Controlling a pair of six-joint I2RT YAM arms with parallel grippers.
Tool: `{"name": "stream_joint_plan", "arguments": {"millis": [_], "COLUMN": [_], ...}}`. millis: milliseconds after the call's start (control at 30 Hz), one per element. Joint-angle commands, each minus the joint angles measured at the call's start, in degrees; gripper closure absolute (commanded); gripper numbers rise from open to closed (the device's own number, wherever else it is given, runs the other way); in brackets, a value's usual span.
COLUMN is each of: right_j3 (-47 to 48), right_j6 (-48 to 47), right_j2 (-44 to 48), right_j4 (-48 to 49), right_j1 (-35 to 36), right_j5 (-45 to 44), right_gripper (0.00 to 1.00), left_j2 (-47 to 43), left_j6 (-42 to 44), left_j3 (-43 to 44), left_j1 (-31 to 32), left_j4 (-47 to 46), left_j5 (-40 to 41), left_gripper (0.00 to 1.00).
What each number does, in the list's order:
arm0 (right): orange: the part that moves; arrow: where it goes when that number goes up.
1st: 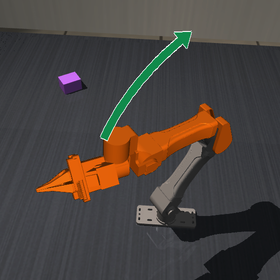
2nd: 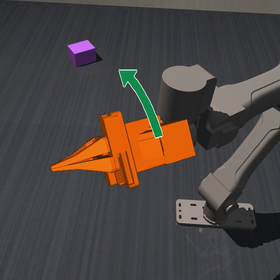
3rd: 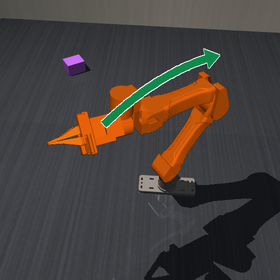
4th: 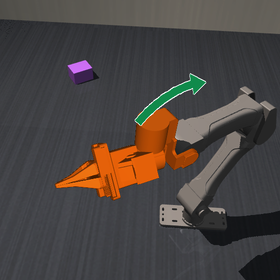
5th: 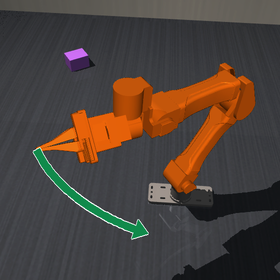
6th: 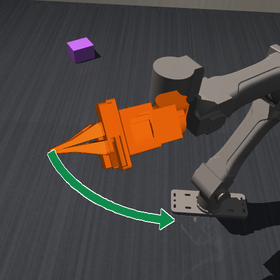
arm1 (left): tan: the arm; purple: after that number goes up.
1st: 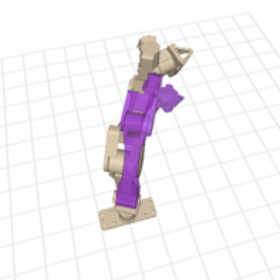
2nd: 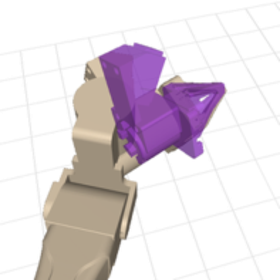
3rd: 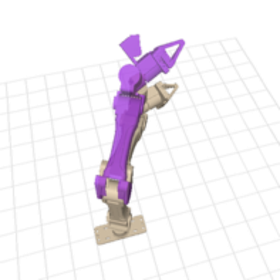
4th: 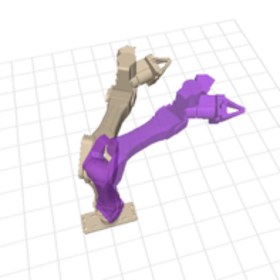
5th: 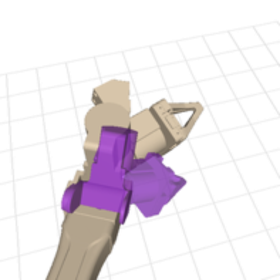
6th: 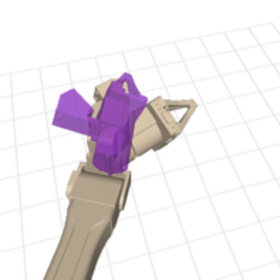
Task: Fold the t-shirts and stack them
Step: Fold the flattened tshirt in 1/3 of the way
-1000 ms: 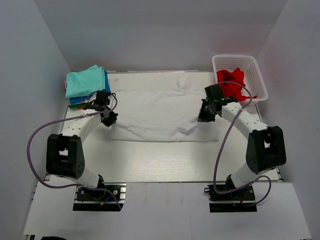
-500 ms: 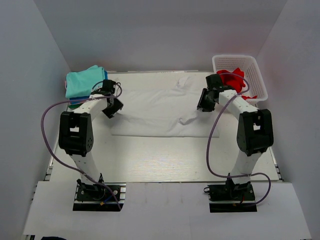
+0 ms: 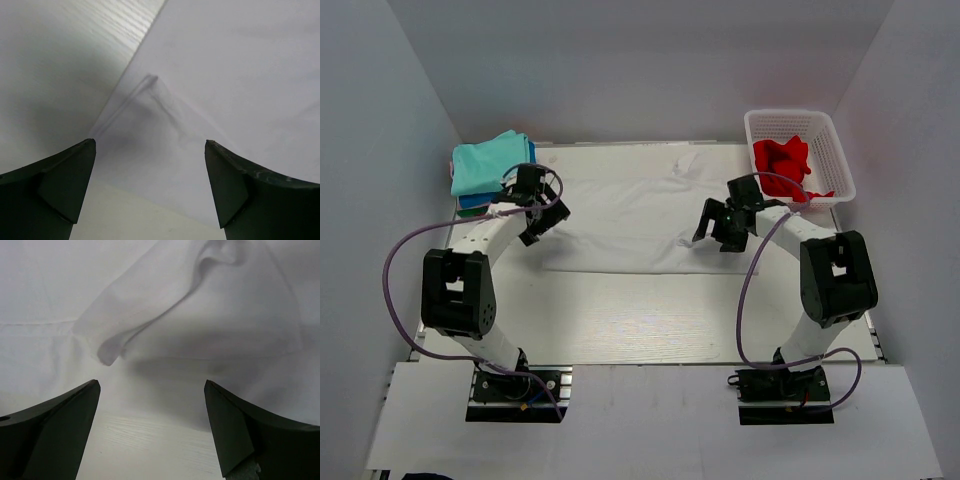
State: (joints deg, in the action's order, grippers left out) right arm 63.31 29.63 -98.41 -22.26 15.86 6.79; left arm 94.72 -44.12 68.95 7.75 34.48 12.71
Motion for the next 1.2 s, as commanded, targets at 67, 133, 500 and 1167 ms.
{"name": "stream_joint_plan", "arguments": {"millis": [67,133,500,1167], "right_j3": [-1.2,0.4,13.1,26.0], "right_j6": [1.1,1.4,2.2,-2.0], "right_j2": [-0.5,-2.7,-13.4,-13.5], "right_j4": [11.3,11.8,13.4,2.1], "right_j1": [3.1,3.6,5.7,4.2], "right_j5": [5.5,6.2,4.0,-19.2], "right_gripper": [0.10,0.10,0.10,0.10], "left_j2": [-3.7,-4.4,-5.0,-5.4], "left_j6": [5.6,6.1,7.2,7.8], "left_j3": [-8.2,-10.4,-12.8,-7.6], "left_j1": [0.5,0.5,0.5,0.5], "left_j4": [-7.3,-7.8,-6.8,-9.4], "left_j5": [-11.4,-12.0,-12.6,-14.5], "left_gripper": [0.00,0.00,0.00,0.00]}}
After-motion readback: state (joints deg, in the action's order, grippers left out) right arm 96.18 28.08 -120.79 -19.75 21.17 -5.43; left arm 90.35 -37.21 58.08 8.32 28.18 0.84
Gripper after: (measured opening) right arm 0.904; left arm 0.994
